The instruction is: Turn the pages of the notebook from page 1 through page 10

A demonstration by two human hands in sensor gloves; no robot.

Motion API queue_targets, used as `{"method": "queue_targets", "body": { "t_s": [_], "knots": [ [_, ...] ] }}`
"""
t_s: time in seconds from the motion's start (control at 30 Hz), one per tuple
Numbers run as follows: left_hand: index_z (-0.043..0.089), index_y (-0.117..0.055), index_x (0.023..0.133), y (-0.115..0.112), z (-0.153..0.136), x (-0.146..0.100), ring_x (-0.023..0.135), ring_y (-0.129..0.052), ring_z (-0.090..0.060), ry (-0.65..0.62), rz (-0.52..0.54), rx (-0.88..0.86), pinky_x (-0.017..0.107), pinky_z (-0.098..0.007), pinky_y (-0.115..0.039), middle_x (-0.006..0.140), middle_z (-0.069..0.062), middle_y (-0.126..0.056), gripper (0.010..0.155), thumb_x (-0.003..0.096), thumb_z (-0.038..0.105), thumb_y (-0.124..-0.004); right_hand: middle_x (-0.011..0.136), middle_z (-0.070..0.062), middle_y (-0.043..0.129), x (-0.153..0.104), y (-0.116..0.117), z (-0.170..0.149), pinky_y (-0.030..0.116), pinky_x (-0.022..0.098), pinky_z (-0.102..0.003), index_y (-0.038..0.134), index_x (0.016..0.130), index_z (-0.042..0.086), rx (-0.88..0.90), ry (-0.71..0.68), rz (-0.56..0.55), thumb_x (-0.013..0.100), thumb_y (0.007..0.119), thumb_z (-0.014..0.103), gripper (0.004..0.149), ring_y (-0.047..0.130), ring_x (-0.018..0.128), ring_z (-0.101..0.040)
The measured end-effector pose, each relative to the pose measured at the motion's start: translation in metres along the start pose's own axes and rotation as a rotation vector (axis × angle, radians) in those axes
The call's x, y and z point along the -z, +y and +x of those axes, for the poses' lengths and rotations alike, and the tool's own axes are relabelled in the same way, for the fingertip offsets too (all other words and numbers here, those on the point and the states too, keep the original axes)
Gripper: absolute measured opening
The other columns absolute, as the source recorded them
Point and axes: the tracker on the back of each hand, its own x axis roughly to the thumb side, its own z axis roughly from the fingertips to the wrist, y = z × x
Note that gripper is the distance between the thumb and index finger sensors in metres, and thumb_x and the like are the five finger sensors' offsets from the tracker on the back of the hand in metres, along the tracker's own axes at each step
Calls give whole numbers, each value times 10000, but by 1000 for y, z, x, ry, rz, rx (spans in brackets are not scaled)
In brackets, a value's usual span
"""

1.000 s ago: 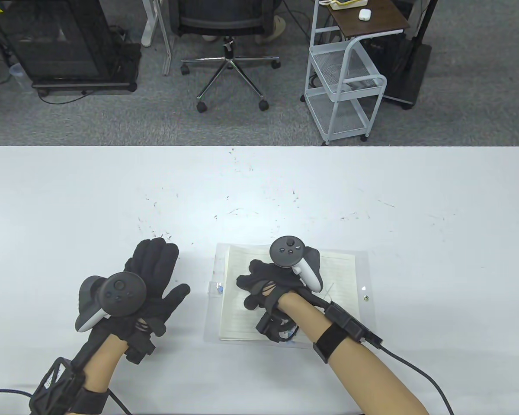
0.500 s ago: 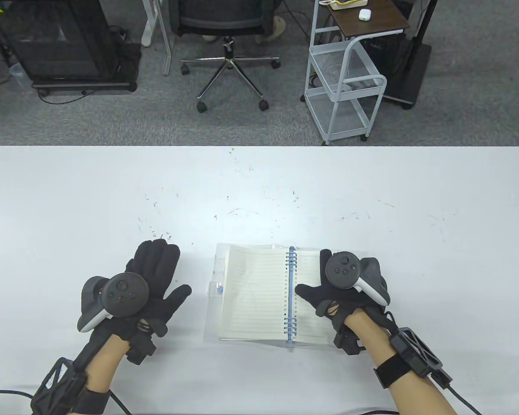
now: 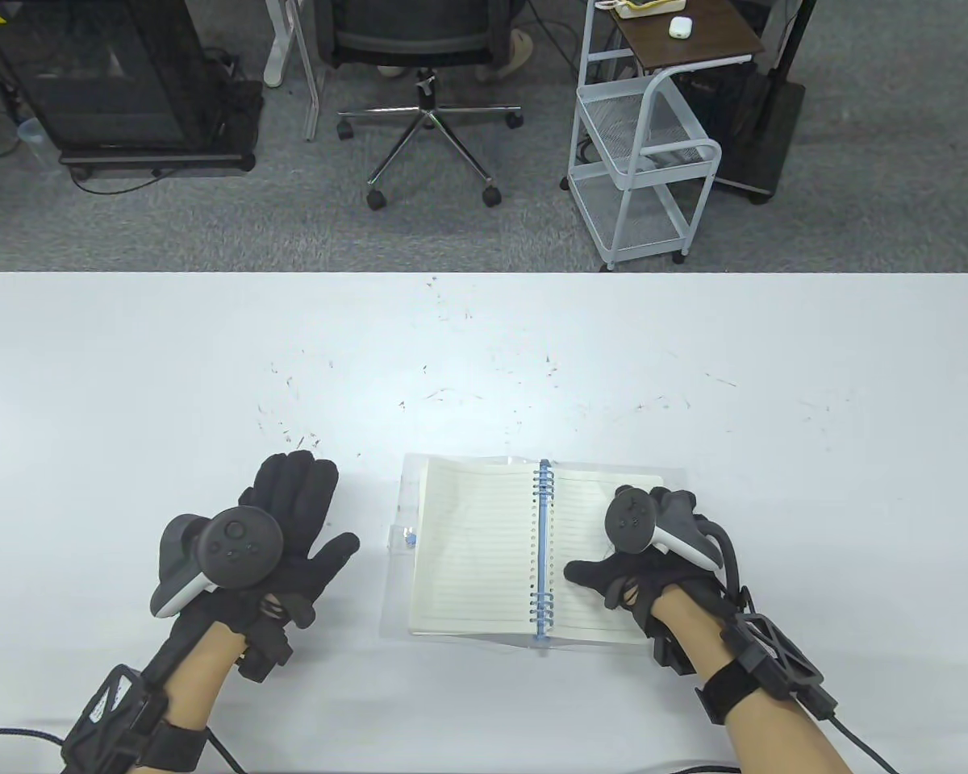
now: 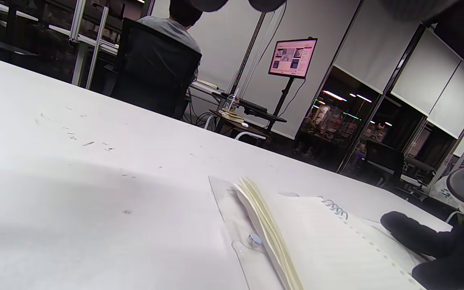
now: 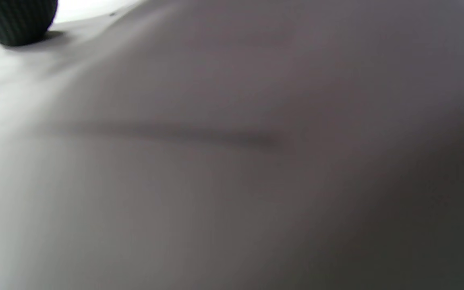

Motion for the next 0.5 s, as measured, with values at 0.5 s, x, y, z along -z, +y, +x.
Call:
{"method": "queue_targets", "body": {
  "t_s": [0.5],
  "knots": [
    [222,-362,1137,0,2,0,1135,-242,-488,-3,4,-1,734,-712,-376,1190,-129,-293,865,455,685,-626,1010,-285,447,-10,-10,21,384,586,-764,145,953,39,148,-100,-209,457,856,411,944,367,898,-610]
  ]
}}
